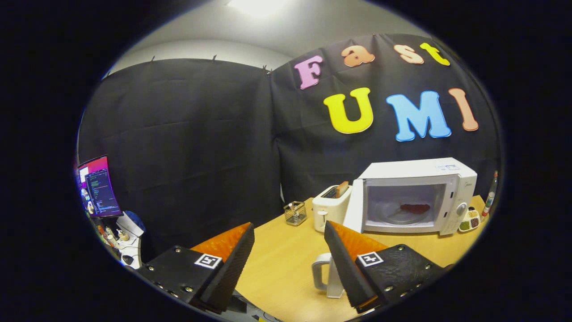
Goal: Open the microwave, put the food inside, and close the microwave door.
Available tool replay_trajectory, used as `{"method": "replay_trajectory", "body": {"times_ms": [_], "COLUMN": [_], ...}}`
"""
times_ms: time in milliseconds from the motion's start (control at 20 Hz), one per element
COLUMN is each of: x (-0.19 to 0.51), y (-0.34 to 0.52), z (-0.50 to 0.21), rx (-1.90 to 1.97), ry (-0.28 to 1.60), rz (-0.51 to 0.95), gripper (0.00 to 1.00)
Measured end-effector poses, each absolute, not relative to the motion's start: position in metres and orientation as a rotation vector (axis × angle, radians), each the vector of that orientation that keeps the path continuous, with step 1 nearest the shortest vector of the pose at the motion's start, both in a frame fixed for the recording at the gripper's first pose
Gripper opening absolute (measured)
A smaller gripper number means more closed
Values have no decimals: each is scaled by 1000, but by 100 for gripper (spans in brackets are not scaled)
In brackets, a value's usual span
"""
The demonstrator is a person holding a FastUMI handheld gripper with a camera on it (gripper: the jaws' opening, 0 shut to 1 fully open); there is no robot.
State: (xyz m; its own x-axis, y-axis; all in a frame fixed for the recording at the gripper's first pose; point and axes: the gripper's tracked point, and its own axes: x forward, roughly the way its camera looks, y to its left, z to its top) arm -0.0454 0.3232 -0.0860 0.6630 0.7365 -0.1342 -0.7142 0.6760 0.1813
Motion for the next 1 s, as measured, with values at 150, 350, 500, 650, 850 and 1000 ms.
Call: {"method": "replay_trajectory", "body": {"times_ms": [150, 350, 500, 650, 850, 1000], "x": [-57, -65, -46, -33, -21, -17], "y": [336, 347, 330, 326, 313, 301], "z": [-113, -155, -174, -197, -205, -210], "rx": [76, 25, -8, 0, 0, -40], "ry": [256, 373, 394, 455, 479, 467], "rz": [856, 920, 854, 830, 825, 813], "gripper": [68, 38, 6, 9, 1, 1]}}
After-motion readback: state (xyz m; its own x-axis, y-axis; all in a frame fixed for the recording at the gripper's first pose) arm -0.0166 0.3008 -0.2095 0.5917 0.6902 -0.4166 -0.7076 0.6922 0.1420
